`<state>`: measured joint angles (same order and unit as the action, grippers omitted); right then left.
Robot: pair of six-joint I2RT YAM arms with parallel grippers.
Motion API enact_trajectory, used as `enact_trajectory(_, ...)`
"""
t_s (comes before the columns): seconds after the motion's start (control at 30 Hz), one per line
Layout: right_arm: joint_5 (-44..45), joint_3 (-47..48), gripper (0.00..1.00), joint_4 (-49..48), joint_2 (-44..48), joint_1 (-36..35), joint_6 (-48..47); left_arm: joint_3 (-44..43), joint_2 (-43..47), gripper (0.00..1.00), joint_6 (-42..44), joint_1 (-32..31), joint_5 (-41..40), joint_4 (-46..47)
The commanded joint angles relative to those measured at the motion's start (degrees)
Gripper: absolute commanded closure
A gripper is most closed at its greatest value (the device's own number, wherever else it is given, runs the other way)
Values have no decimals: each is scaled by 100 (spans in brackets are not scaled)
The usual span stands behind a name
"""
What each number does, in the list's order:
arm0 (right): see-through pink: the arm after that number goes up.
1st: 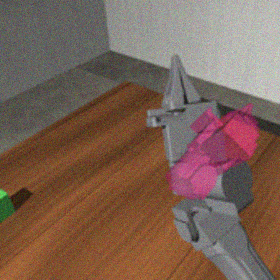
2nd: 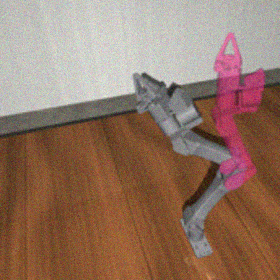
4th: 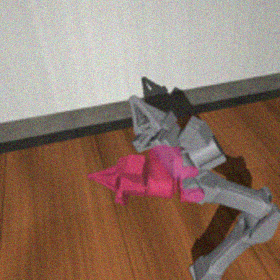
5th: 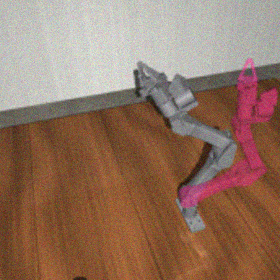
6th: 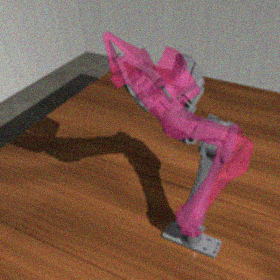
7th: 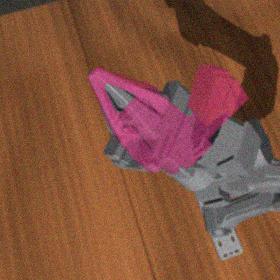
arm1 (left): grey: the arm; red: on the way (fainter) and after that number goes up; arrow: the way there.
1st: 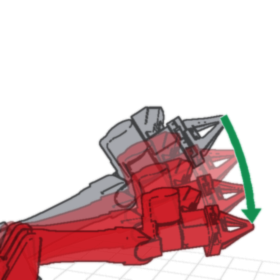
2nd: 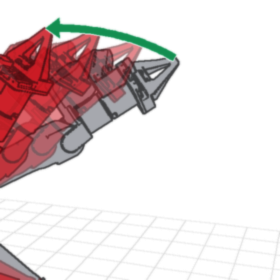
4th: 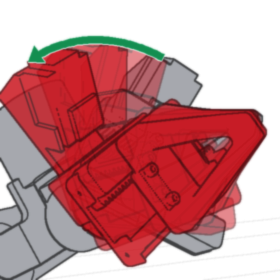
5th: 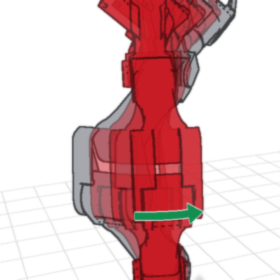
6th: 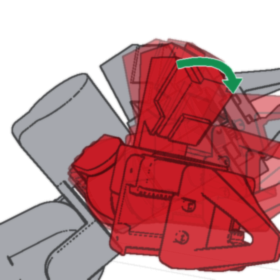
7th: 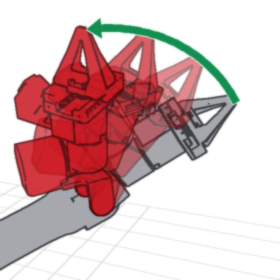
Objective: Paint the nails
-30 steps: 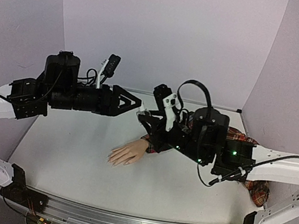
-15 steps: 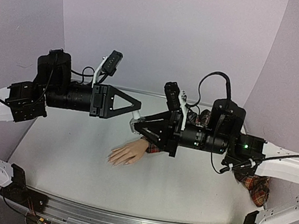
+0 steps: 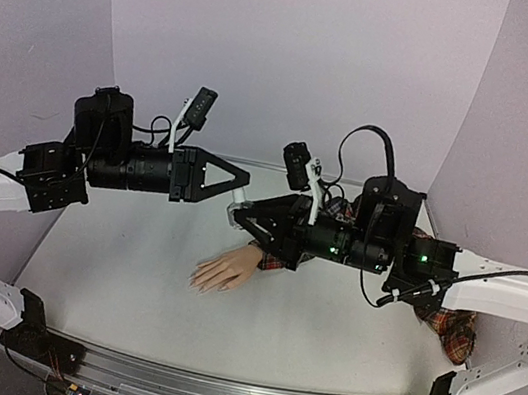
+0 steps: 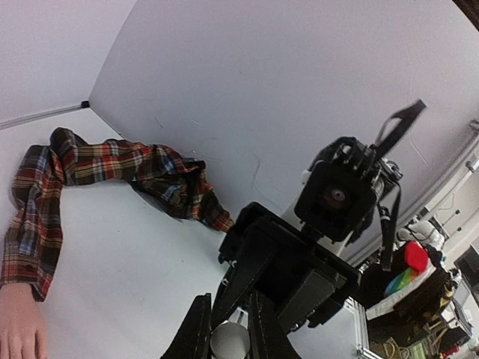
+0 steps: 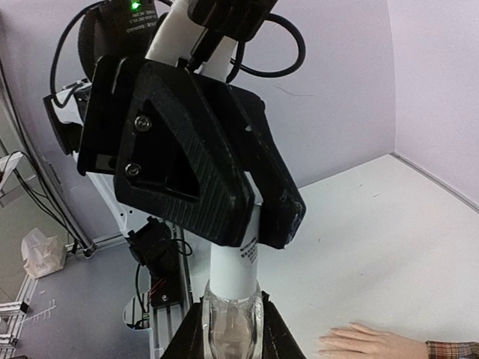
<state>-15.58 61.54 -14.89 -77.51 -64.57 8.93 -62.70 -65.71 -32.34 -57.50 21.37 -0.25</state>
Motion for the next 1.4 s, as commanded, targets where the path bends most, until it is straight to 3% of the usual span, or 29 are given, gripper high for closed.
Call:
enact_trajectory(0.0,3572,642,100,39,-308,-440,-237,-424,-160,100,10,-167,-718,-682)
enact_trajectory(0.1,5675,1263,100,298,-841,-1021,-1084,-729,-409,100,-271,-200,-1798,-1358)
enact_trajectory(0.23,5925,1455,100,412,-1066,-1152,-1479,-932,-601,93,-397,-199,-1907,-1581)
enact_trajectory(0.4,4073,825,100,266,-623,-1097,-1875,-778,-347,46,-425,-179,-1372,-1268)
enact_trajectory(0.47,3203,548,100,260,-329,-946,-1818,-656,-176,34,-387,-166,-1059,-1070)
enact_trajectory(0.53,2104,270,100,263,-75,-727,-1544,-524,-40,31,-283,-156,-715,-870)
enact_trajectory(0.63,1181,1,100,220,231,-456,-1268,-430,83,30,-161,-157,-404,-814)
enact_trajectory(0.73,849,-65,100,223,343,-388,-1200,-420,109,33,-107,-150,-350,-875)
enact_trajectory(1.17,838,45,100,217,268,-345,-1113,-489,49,68,-24,-160,4,-811)
enact_trajectory(1.37,1083,68,100,199,210,-345,-1104,-499,36,71,-4,-156,-12,-879)
